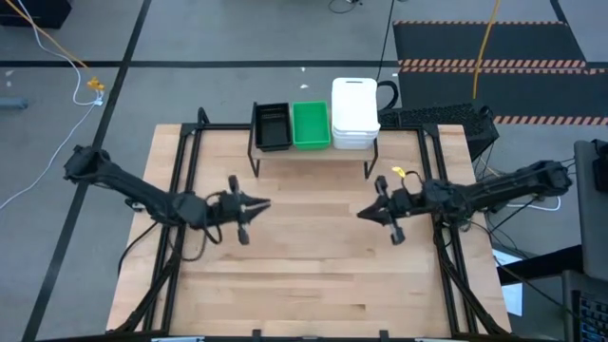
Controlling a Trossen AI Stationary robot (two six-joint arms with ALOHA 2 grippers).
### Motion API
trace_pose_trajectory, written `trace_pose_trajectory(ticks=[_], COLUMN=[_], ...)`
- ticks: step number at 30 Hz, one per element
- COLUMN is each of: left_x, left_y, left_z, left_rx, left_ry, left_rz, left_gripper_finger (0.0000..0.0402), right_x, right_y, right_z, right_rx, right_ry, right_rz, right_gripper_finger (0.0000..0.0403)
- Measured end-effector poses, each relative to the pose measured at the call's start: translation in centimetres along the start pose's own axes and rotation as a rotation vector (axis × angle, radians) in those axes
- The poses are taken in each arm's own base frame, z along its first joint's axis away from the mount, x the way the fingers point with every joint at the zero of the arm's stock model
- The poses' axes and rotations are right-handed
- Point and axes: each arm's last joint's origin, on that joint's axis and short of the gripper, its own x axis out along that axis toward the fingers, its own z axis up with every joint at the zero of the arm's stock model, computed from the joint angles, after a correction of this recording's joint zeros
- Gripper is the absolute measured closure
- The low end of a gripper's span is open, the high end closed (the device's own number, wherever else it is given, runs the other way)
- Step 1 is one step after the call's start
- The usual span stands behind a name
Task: Stack baskets on shelf by color
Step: Return to Home Position
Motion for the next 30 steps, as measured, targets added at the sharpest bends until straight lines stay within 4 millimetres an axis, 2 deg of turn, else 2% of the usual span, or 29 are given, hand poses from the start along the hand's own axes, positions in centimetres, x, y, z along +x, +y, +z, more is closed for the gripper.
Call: trace_pose_trajectory(ticks=[5, 10, 13, 22, 26, 30], left_x=[-3.9, -7.0, -7.7, -8.1, -8.4, -8.9], left_y=[3.2, 5.4, 5.7, 5.8, 6.1, 6.8], left_z=[2.7, 3.3, 2.6, -0.9, -2.5, -3.0], left_rx=[0.003, -0.006, 0.002, 0.052, 0.063, 0.051], left_ry=[-0.015, 0.004, 0.042, 0.098, 0.112, 0.088], left_rz=[0.136, 0.147, 0.14, 0.135, 0.184, 0.238], left_gripper_finger=[0.0346, 0.0346, 0.0346, 0.0346, 0.0346, 0.0346], right_x=[-3.0, -4.5, -4.8, -5.7, -5.8, -5.9], right_y=[-0.1, 0.0, -0.1, -0.3, -0.6, -1.1], right_z=[0.2, 0.6, 0.2, -3.4, -3.7, -4.3], right_rx=[-0.094, -0.151, -0.173, -0.166, -0.177, -0.178], right_ry=[0.056, 0.061, 0.063, -0.14, -0.134, -0.062], right_rz=[-0.119, -0.127, -0.126, -0.133, -0.156, -0.189], right_gripper_finger=[0.0402, 0.0402, 0.0402, 0.0402, 0.0402, 0.0402])
